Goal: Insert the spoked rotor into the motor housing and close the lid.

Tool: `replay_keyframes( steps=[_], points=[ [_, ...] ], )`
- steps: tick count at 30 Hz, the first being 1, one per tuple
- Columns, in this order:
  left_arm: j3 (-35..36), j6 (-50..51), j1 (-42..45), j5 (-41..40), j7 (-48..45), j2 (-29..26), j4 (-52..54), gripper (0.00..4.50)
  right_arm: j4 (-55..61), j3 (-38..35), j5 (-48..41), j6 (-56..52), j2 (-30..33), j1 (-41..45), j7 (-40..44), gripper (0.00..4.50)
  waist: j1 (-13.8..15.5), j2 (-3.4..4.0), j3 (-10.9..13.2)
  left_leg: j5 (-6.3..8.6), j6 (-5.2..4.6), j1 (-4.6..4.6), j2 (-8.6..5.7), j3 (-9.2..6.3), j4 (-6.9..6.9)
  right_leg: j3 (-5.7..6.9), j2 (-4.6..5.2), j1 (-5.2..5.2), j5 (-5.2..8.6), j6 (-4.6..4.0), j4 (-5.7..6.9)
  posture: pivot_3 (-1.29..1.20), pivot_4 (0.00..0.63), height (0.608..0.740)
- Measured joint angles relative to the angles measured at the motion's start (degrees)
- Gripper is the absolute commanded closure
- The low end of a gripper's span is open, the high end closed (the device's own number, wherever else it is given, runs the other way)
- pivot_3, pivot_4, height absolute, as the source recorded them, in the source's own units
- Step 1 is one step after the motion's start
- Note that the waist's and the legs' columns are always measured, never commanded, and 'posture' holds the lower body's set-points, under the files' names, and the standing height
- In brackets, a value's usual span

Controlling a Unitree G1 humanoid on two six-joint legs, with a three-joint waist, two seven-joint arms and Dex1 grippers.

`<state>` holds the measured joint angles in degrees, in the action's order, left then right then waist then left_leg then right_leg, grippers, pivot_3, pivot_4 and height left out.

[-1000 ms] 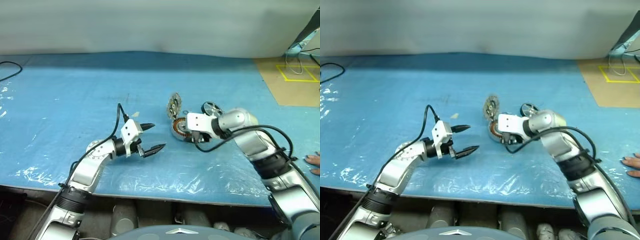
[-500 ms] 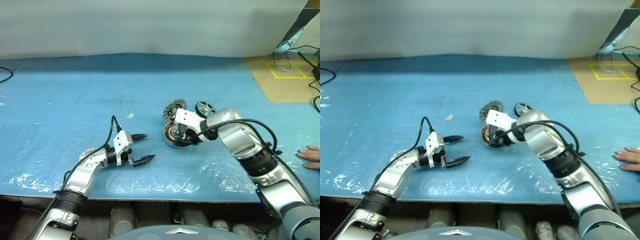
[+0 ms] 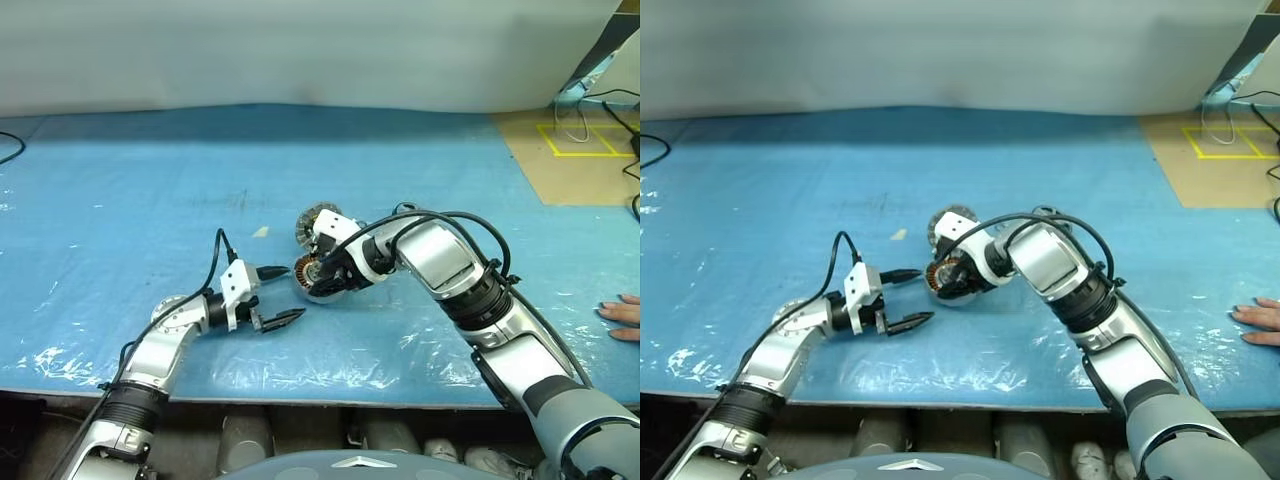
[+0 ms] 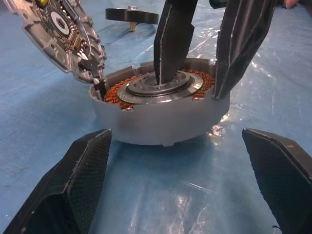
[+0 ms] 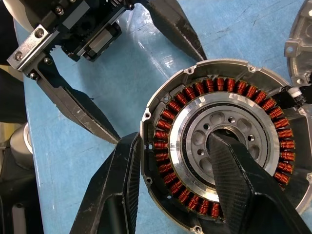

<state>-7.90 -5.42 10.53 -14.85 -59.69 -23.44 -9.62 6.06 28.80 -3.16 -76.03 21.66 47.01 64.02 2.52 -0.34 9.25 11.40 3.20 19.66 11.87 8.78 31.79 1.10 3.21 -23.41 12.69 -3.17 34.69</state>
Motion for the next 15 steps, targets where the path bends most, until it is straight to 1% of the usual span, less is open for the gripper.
replay_keyframes(
  steps=[7, 10, 12, 15],
  points=[
    [0.0, 1.5, 0.8, 0.0, 0.8, 0.4, 1.1, 0.00, -0.3, 0.7, -3.6, 1.2, 0.9, 0.3, -3.4, 2.41, 0.0, 0.00, 0.0, 0.00, 0.01, -0.05, -0.01, 0.00, 0.00, 0.00, 0.01, 0.06, 0.00, 0.00, 0.02, 0.00, 0.150, 0.740],
    [0.0, 2.0, 1.0, 0.0, 1.1, 0.5, 1.1, 0.00, -1.4, 1.5, -4.2, 3.6, 1.0, 0.3, -4.8, 1.72, 0.0, 0.01, 0.0, -0.03, 0.04, -0.10, -0.01, 0.00, 0.02, -0.01, 0.02, 0.09, 0.00, 0.01, 0.06, 0.00, 0.150, 0.740],
    [-0.2, 2.2, 1.1, 0.1, 0.8, 0.6, 1.3, 0.00, -2.1, 2.0, -5.1, 4.9, 0.7, 0.3, -5.4, 1.12, 0.1, 0.04, 0.0, -0.03, 0.05, -0.08, -0.02, 0.00, 0.02, -0.01, 0.02, 0.07, 0.00, 0.01, 0.06, 0.00, 0.150, 0.740],
    [-0.2, 3.5, 1.0, -0.6, 0.3, 0.3, 2.3, 0.00, -2.5, 1.9, -6.3, 4.9, 1.1, 0.7, -5.6, 1.12, 0.2, 0.04, 0.0, -0.03, 0.05, -0.03, -0.03, -0.01, 0.03, -0.01, 0.04, 0.06, 0.00, 0.01, 0.04, 0.00, 0.150, 0.740]
  ],
)
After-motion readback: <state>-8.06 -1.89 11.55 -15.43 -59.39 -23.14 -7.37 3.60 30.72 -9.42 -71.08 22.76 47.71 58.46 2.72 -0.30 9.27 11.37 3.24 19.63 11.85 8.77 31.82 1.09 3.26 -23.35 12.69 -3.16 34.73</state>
